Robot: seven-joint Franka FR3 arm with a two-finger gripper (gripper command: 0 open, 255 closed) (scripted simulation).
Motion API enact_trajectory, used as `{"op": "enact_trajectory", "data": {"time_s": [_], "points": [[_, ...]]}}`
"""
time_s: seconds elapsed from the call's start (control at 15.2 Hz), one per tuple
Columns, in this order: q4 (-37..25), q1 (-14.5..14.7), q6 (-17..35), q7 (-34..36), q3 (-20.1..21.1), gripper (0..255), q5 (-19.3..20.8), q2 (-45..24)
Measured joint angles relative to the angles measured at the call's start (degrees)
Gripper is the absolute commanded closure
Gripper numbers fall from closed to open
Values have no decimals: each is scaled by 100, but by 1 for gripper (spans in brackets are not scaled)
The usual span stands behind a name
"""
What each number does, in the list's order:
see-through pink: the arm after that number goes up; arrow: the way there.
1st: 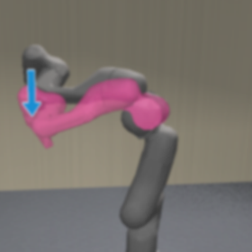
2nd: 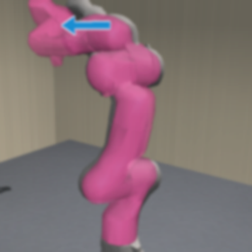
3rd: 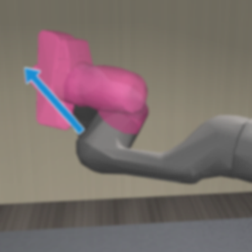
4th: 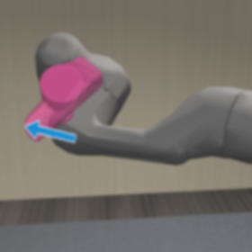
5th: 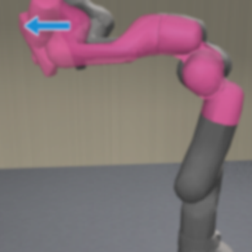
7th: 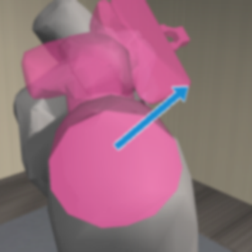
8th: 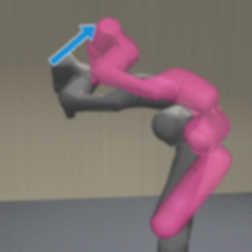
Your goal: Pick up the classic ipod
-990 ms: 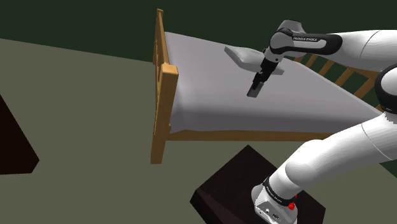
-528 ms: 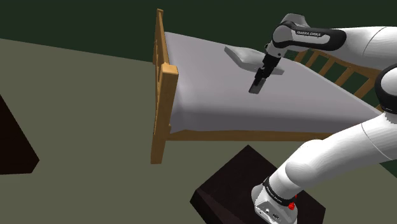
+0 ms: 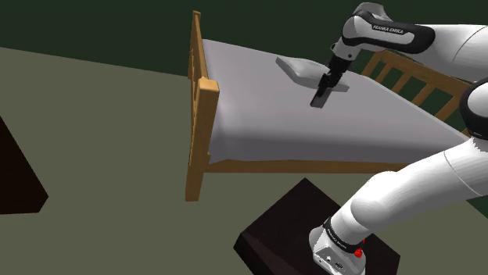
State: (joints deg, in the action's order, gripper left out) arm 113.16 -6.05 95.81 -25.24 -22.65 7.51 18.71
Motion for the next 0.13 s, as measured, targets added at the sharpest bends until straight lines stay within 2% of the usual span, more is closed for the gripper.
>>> {"op": "enact_trajectory", "data": {"time_s": [0.13], "points": [[-140, 4, -124, -12, 3, 255, -9, -17]]}}
